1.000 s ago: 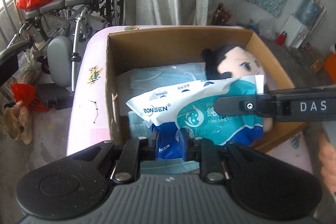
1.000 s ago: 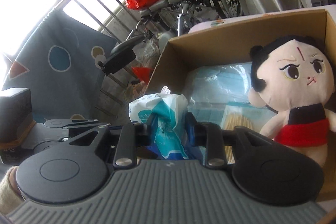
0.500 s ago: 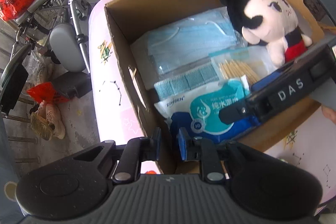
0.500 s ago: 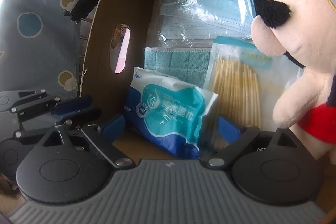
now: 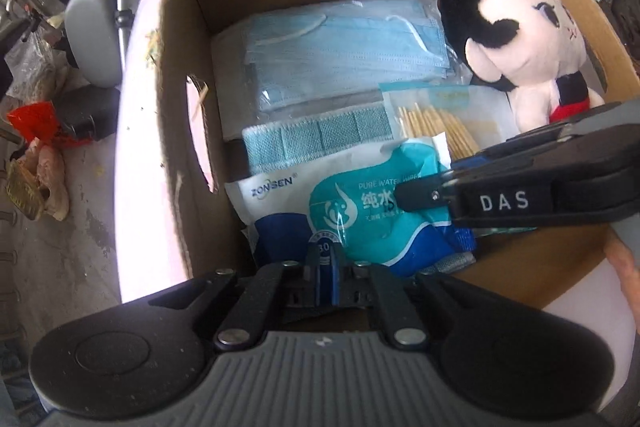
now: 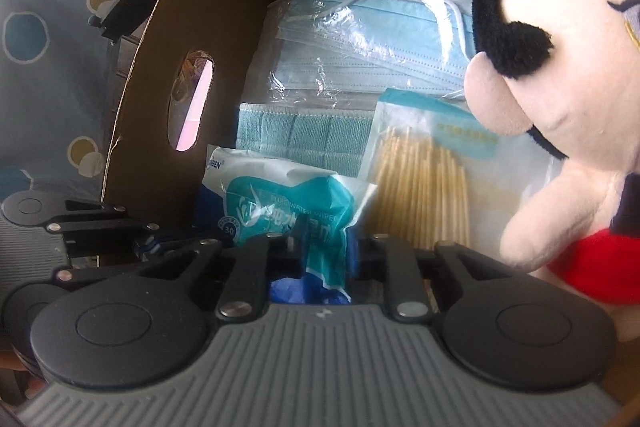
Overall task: Organize soft objects
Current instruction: 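Lower the wet wipe pack into the box and open both tools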
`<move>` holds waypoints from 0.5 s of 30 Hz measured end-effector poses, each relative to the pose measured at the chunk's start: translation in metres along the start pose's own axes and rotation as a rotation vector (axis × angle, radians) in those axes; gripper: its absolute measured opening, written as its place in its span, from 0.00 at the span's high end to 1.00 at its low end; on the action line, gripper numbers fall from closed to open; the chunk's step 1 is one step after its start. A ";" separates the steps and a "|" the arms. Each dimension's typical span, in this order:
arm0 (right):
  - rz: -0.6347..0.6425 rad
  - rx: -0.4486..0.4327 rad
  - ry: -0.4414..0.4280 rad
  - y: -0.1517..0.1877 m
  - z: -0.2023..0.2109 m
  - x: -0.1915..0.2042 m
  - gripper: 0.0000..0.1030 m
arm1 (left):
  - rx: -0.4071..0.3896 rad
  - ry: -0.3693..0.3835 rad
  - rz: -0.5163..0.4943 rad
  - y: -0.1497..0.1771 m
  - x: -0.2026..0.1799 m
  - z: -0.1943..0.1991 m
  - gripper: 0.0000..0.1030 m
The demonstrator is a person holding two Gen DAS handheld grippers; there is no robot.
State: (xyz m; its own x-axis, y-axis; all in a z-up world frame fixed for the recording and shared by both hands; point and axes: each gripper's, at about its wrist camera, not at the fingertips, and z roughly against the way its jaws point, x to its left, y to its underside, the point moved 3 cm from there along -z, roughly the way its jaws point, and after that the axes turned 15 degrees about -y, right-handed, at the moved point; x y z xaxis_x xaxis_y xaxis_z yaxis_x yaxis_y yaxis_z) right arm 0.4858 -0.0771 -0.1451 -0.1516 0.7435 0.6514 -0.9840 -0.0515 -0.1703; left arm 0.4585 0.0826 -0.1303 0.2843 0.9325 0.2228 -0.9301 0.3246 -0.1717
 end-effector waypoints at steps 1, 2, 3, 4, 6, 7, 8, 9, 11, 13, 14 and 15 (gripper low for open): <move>0.013 -0.005 0.004 0.001 0.003 0.004 0.67 | -0.025 -0.011 0.004 0.001 0.002 0.005 0.77; 0.022 -0.020 -0.012 0.002 0.007 0.008 0.54 | -0.070 -0.024 0.009 0.004 0.005 0.016 0.71; 0.030 -0.039 -0.033 0.003 0.013 0.013 0.48 | -0.112 -0.035 0.019 0.009 0.009 0.030 0.71; 0.041 -0.054 -0.041 0.005 0.020 0.018 0.38 | -0.158 -0.038 0.032 0.017 0.012 0.045 0.71; 0.097 -0.107 -0.036 0.011 0.043 0.032 0.37 | -0.242 -0.043 0.045 0.041 0.018 0.077 0.60; 0.121 -0.131 -0.032 0.015 0.055 0.039 0.37 | -0.280 -0.045 0.047 0.057 0.021 0.092 0.55; 0.153 -0.170 -0.041 0.021 0.071 0.049 0.37 | -0.311 -0.050 0.046 0.073 0.022 0.104 0.46; 0.192 -0.209 -0.077 0.032 0.087 0.060 0.37 | -0.351 -0.056 0.053 0.097 0.024 0.116 0.43; 0.245 -0.244 -0.154 0.057 0.111 0.077 0.29 | -0.410 -0.043 0.068 0.143 0.022 0.122 0.43; 0.282 -0.238 -0.180 0.084 0.120 0.087 0.24 | -0.404 -0.008 0.066 0.185 0.015 0.109 0.42; 0.291 -0.220 -0.170 0.103 0.120 0.091 0.24 | -0.384 0.007 0.064 0.204 0.010 0.099 0.41; 0.299 -0.205 -0.165 0.116 0.118 0.092 0.24 | -0.351 0.030 0.068 0.226 0.003 0.085 0.35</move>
State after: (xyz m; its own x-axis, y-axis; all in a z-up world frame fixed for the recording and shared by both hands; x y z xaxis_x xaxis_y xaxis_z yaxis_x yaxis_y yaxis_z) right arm 0.3463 -0.0933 -0.0180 -0.4583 0.5976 0.6579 -0.8577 -0.1031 -0.5038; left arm 0.2296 0.1456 -0.0866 0.2361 0.9564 0.1720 -0.8120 0.2914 -0.5057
